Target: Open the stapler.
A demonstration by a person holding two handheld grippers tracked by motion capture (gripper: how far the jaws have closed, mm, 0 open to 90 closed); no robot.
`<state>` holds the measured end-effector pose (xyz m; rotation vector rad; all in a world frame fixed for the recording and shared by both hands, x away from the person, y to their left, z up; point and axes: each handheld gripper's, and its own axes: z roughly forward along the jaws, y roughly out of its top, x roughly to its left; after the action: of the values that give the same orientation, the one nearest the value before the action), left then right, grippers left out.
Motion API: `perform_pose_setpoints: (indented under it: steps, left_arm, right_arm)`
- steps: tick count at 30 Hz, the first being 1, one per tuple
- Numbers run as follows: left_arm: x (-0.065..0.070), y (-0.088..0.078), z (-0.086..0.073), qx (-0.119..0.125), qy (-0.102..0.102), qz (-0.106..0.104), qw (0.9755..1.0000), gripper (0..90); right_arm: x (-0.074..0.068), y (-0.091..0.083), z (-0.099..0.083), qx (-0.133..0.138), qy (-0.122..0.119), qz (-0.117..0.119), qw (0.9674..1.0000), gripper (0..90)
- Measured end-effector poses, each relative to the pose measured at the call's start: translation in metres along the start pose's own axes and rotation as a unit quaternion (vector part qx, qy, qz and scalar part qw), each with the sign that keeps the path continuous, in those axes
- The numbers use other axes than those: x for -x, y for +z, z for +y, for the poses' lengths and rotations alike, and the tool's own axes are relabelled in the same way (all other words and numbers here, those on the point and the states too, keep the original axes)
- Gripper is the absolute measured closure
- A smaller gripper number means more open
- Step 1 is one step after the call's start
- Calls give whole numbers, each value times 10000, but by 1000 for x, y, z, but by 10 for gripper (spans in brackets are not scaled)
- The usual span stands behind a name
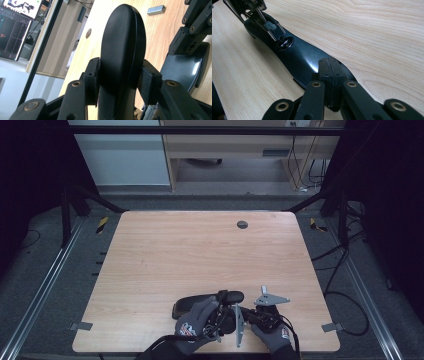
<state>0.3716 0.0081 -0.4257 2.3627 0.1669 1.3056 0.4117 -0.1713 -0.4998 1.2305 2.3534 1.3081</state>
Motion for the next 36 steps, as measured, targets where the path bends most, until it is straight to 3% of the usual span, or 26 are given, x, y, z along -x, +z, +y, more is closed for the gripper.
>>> perform_pose_setpoints:
  steps: [22, 36]
  left_arm:
    - [-18, -15, -9, 177, -539, 80, 9984, 580]
    - [-28, -24, -14, 220, -740, 178, 9969, 587]
  right_arm:
    - [0, 0, 0, -9, -9, -8, 10000, 900]
    - [-1, 0, 0, -16, -7, -17, 10000, 900]
